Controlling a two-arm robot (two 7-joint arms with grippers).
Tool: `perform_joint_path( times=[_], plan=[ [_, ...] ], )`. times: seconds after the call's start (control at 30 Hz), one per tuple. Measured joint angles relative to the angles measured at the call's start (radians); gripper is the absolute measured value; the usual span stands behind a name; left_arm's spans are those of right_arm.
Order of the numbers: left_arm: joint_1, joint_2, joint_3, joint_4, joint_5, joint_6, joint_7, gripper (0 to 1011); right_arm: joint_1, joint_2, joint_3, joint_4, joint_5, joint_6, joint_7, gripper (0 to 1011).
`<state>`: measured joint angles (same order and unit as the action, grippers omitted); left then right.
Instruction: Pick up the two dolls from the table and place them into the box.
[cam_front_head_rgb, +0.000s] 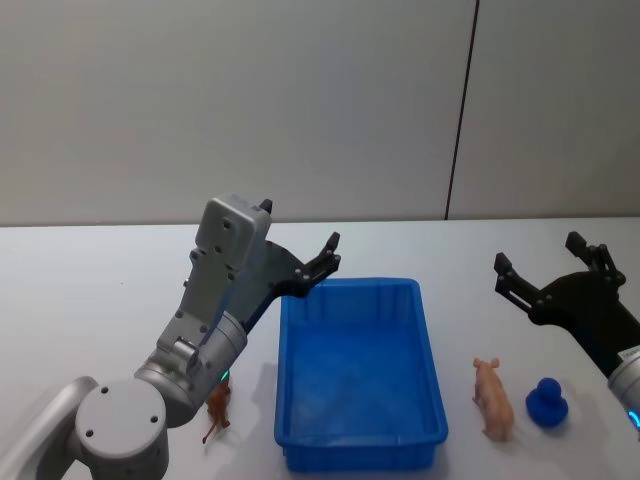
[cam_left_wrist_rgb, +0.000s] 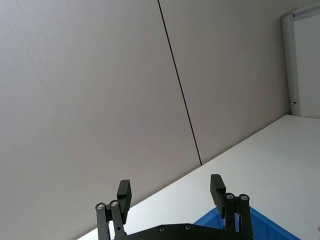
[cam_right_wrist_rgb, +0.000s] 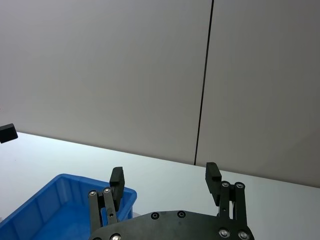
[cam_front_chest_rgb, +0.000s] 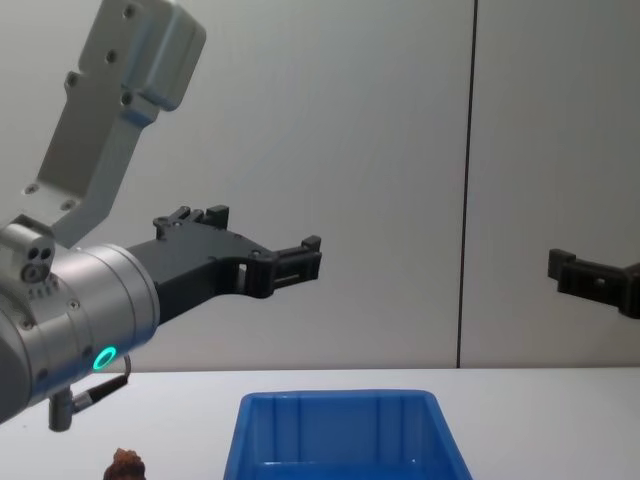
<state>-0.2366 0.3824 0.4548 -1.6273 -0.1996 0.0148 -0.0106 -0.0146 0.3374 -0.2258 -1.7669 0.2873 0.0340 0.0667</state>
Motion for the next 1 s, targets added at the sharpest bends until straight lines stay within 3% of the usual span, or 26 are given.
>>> perform_joint_path(
  times=[1.0],
  plan=[
    [-0.001,0.000,-0.001,0.001,-0.001,-0.001,0.000,1001,0.000,0.000,0.000,0.000,0.000,0.000,0.000,1001]
  ],
)
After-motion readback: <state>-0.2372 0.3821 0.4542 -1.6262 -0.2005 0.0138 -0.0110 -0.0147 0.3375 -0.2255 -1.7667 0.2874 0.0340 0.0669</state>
